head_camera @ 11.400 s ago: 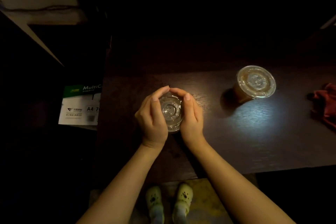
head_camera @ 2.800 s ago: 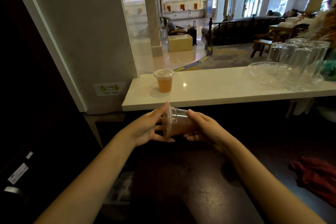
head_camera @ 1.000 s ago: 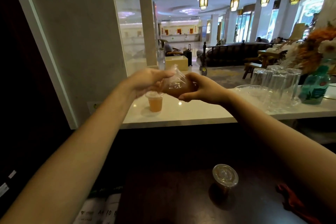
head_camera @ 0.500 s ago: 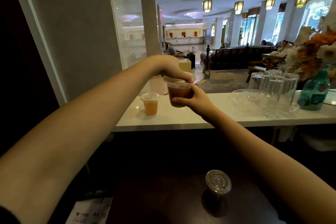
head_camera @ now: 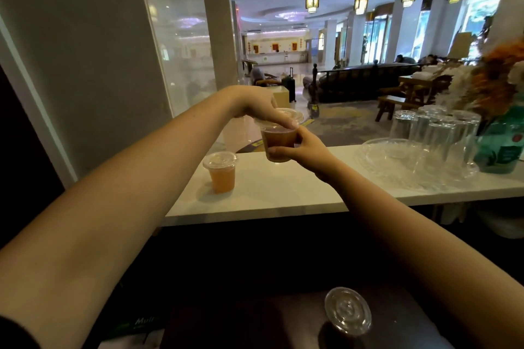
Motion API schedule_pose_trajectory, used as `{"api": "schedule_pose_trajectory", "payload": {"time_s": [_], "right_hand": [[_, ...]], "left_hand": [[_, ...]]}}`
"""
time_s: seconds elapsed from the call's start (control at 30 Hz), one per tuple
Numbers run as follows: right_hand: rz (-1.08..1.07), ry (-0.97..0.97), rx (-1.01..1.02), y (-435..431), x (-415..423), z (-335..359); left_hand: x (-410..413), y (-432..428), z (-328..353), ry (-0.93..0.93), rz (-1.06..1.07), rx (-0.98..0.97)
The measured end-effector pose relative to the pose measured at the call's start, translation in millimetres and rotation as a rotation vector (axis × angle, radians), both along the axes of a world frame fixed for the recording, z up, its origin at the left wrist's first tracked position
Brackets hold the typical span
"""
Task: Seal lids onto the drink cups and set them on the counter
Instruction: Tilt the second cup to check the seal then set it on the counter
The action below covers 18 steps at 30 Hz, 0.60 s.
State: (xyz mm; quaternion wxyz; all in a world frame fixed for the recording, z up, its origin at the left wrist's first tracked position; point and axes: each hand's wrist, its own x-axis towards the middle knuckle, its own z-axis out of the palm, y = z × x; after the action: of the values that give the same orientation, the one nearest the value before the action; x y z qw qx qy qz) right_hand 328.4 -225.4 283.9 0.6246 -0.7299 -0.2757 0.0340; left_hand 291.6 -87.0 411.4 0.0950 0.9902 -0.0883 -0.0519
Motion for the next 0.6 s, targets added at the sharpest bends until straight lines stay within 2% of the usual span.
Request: {"api": "schedule_pose_trajectory", "payload": {"time_s": [0.27,0.6], "right_hand": [[-0.025,0.115,-0.141,25,52,-54],[-0.056,0.141,-0.270,43,84,-100]], "left_hand": [[77,21,-63,0.098,0.055,0.104],[107,32,-119,0.106,0.065,0.157]]}}
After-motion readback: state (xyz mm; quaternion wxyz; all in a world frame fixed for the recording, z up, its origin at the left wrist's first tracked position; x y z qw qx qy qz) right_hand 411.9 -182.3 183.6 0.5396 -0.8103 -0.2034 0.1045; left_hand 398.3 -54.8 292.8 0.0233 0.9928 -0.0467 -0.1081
